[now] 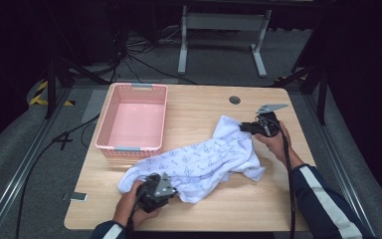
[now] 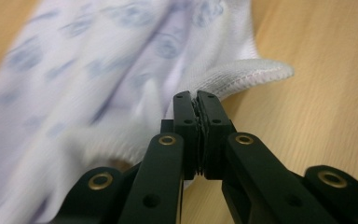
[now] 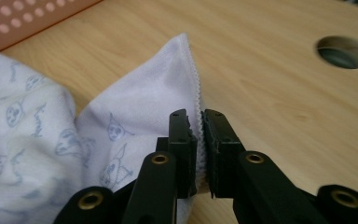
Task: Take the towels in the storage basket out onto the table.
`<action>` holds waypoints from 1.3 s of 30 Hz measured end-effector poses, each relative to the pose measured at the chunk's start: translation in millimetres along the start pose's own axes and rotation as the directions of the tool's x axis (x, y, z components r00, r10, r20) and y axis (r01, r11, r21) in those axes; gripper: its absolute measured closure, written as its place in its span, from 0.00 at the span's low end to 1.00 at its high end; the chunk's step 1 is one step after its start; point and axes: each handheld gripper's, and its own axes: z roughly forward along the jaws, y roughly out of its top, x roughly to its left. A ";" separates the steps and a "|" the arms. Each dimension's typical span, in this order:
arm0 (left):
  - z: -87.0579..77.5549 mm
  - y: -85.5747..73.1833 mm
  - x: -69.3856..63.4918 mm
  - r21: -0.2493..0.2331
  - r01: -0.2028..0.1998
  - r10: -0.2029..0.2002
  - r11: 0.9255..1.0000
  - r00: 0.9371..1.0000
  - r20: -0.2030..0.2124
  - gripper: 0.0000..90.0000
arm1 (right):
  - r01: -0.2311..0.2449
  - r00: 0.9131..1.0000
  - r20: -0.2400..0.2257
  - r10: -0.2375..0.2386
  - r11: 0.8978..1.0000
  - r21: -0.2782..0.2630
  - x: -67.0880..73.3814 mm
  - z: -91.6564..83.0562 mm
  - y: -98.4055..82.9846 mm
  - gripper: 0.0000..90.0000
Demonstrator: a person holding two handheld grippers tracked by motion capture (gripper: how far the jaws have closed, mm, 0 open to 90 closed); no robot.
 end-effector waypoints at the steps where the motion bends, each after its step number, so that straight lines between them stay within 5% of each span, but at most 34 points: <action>1: -6.0 -5.3 2.6 -0.006 0.020 -0.021 1.000 1.000 -0.015 0.97 | 0.000 1.000 0.020 0.000 1.000 -0.005 -2.1 -6.8 0.1 0.90; 7: -41.8 -45.5 19.5 -0.028 0.140 -0.142 0.990 0.984 -0.110 0.97 | -0.001 0.996 0.085 0.001 1.000 -0.009 -9.2 -34.3 -1.7 0.91; 11: -61.2 -70.2 30.8 -0.040 0.214 -0.217 0.976 0.961 -0.172 0.97 | -0.021 0.987 0.160 0.024 1.000 -0.019 -17.3 -45.2 -3.8 0.91; 13: -69.0 -80.4 36.1 -0.033 0.238 -0.240 0.971 0.950 -0.200 0.97 | -0.043 0.974 0.223 0.050 0.998 -0.036 -25.2 -52.6 -5.2 0.91; 14: -72.6 -86.6 39.3 -0.034 0.265 -0.266 0.964 0.939 -0.216 0.97 | -0.046 0.969 0.243 0.055 0.998 -0.043 -28.2 -54.8 -5.9 0.91; 15: -72.6 -86.6 39.3 -0.034 0.265 -0.266 0.964 0.939 -0.216 0.97 | -0.046 0.969 0.243 0.055 0.998 -0.043 -28.2 -54.8 -5.9 0.91; 18: -80.3 -102.7 47.2 -0.019 0.327 -0.320 0.945 0.912 -0.255 0.97 | -0.049 0.931 0.357 0.069 0.997 -0.064 -40.3 -65.1 -11.6 0.91; 19: -81.4 -107.3 49.5 -0.016 0.337 -0.329 0.941 0.906 -0.268 0.97 | -0.049 0.922 0.380 0.070 0.997 -0.064 -43.8 -66.9 -13.6 0.91; 20: -83.2 -112.4 51.5 -0.015 0.366 -0.356 0.930 0.893 -0.276 0.97 | -0.055 0.915 0.397 0.075 0.997 -0.061 -47.2 -68.3 -15.5 0.91; 22: -85.9 -118.8 53.9 -0.017 0.391 -0.380 0.920 0.881 -0.282 0.97 | -0.082 0.897 0.429 0.103 0.994 -0.068 -56.6 -71.5 -19.6 0.91; 24: -87.8 -124.0 55.7 -0.009 0.413 -0.396 0.911 0.867 -0.302 0.97 | -0.102 0.885 0.448 0.126 0.992 -0.077 -65.4 -75.7 -23.4 0.91; 27: -86.9 -127.4 57.9 0.013 0.429 -0.408 0.903 0.866 -0.289 0.97 | -0.146 0.874 0.452 0.177 0.984 -0.103 -76.9 -80.4 -31.0 0.91; 28: -83.7 -126.1 57.0 -0.010 0.441 -0.423 0.897 0.852 -0.310 0.96 | -0.152 0.873 0.452 0.183 0.983 -0.104 -79.3 -80.6 -33.0 0.90; 29: -83.1 -122.5 56.3 -0.010 0.429 -0.413 0.903 0.862 -0.294 0.91 | -0.150 0.886 0.428 0.179 0.984 -0.100 -81.1 -80.1 -34.7 0.87; 30: -81.6 -118.7 54.3 -0.017 0.416 -0.403 0.909 0.870 -0.285 0.85 | -0.144 0.890 0.423 0.169 0.985 -0.091 -81.1 -78.9 -35.2 0.82; 32: -76.5 -104.3 48.0 -0.055 0.363 -0.366 0.930 0.899 -0.241 0.75 | -0.129 0.881 0.450 0.148 0.989 -0.073 -79.3 -77.3 -34.8 0.68; 35: -67.1 -79.7 34.4 -0.067 0.289 -0.296 0.955 0.933 -0.203 0.63 | -0.130 0.915 0.373 0.153 0.988 -0.087 -70.6 -80.0 -32.4 0.56; 37: -59.4 -60.1 24.8 -0.049 0.215 -0.221 0.975 0.956 -0.192 0.55 | -0.074 0.944 0.318 0.086 0.996 -0.051 -59.4 -84.1 -31.7 0.55; 39: -49.0 -41.5 12.1 -0.069 0.160 -0.169 0.985 0.976 -0.141 0.52 | -0.027 0.956 0.292 0.029 1.000 -0.014 -46.2 -92.1 -34.5 0.57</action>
